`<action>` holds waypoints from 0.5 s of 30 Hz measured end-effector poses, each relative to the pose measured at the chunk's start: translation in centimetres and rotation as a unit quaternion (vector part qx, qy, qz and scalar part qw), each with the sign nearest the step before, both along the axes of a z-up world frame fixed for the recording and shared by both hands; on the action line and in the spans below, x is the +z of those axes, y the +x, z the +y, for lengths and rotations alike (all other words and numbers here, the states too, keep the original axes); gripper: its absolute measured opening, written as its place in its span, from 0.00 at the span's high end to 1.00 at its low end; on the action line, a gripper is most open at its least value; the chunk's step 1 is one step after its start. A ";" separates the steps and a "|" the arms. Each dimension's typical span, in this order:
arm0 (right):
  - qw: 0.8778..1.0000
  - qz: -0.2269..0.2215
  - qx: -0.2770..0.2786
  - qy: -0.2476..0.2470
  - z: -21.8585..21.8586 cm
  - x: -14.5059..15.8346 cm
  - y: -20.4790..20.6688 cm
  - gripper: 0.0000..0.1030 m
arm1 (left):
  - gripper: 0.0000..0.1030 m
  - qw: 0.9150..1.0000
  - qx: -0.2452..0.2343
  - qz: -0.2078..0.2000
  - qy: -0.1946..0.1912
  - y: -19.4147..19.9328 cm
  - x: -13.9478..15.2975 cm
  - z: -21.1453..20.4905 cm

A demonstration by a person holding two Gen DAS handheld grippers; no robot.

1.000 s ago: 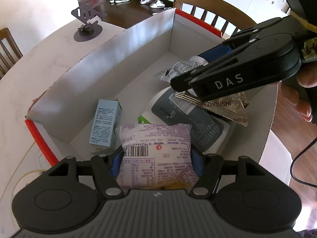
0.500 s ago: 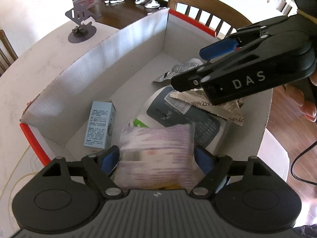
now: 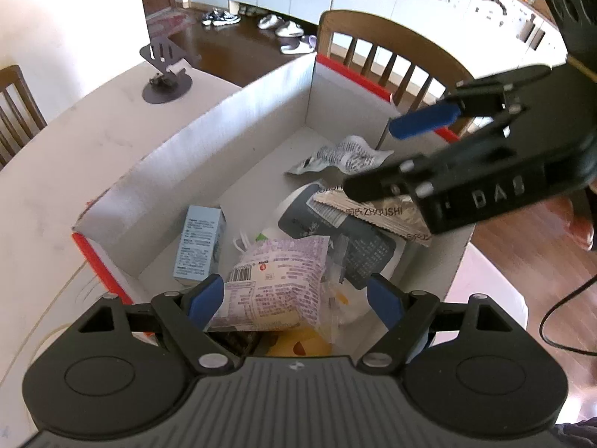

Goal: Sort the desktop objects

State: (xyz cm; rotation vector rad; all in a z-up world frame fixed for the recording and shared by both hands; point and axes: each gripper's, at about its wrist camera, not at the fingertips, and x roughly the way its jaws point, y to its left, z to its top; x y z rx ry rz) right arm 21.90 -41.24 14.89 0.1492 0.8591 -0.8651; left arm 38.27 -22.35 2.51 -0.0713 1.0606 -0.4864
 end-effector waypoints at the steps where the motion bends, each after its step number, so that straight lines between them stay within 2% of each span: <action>1: 1.000 0.001 0.001 0.001 0.3 0.0 -0.1 0.27 | 0.19 1.000 0.003 0.001 -0.005 -0.2 0.2 0.2; 15: 1.000 -0.009 0.011 0.001 5.4 1.3 -0.7 0.23 | 0.19 0.998 0.027 -0.021 -0.043 -3.9 2.1 2.5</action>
